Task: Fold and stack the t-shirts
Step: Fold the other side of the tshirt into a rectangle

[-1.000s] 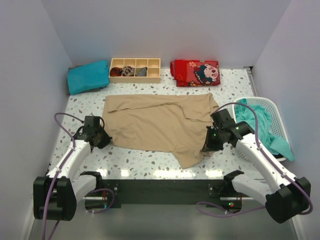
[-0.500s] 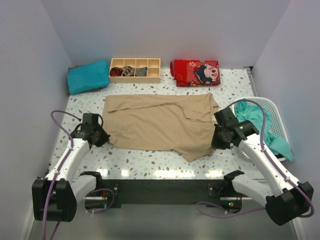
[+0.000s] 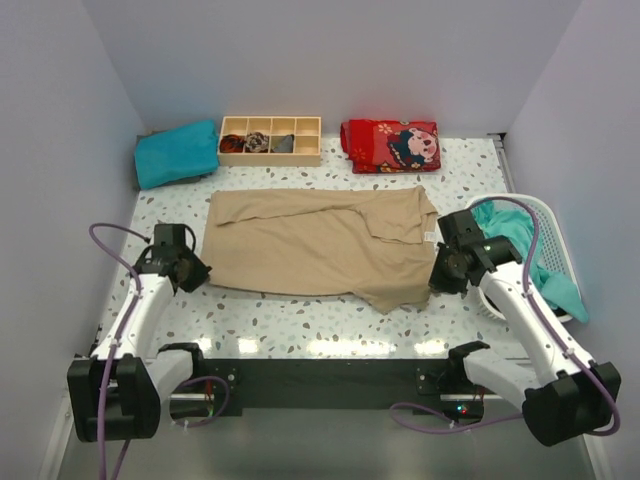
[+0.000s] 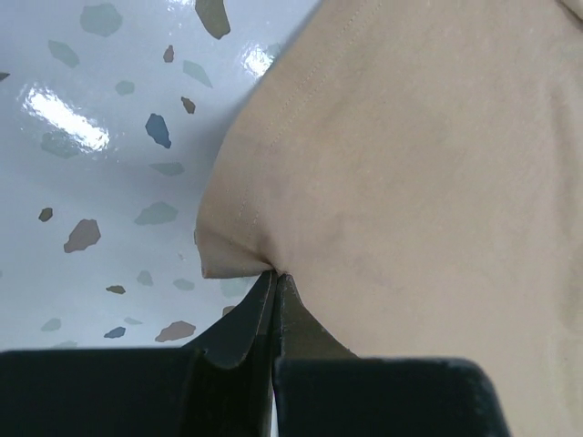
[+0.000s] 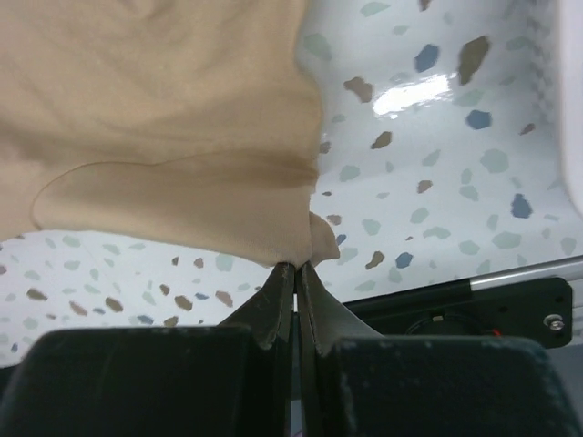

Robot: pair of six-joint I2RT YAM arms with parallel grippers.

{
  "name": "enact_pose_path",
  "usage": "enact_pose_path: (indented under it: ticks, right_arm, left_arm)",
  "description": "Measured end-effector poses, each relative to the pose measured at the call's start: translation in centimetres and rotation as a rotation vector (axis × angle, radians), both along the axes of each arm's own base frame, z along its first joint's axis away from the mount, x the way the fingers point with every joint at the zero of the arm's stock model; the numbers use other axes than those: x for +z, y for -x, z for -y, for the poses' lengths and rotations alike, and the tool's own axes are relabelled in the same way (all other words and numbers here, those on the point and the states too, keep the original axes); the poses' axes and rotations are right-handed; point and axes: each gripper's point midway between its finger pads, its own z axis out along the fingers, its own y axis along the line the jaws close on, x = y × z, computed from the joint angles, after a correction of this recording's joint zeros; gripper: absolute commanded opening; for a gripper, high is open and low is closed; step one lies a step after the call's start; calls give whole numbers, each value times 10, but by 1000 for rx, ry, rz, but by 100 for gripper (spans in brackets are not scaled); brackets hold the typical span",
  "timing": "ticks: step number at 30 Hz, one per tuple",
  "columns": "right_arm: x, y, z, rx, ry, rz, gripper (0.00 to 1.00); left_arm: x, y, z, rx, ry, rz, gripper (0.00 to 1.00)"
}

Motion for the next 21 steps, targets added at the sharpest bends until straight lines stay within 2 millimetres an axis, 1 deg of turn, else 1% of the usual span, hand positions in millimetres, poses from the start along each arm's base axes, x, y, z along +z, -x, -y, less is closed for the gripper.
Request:
enact_pose_path:
  ticks: [3,4,5,8,11,15,18,21]
  right_arm:
    - [-7,-6,-14,49,-55,-37,0]
    - [-11,-9,-22,74,-90,-55,0]
    - [-15,-12,-32,104,-127,-76,0]
    - [-25,-17,-45,162,-176,-121,0]
    - [-31,-20,-47,196,-174,-138,0]
    - [-28,-30,-48,228,-162,-127,0]
    - [-29,-44,-52,248,-158,-116,0]
    - [-34,-54,-54,263,-150,-126,0]
  left_arm:
    - [3,-6,-3,-3,-2,-1,0]
    - [5,-8,-4,-10,-4,-2,0]
    - [7,-12,-5,-16,-5,-2,0]
    - [12,-24,-6,-38,-16,2,0]
    - [16,-37,-10,-53,-29,13,0]
    - [21,-57,-15,-66,-44,30,0]
    - [20,-70,-19,-78,-54,32,0]
    - [14,-78,-21,-86,-57,23,0]
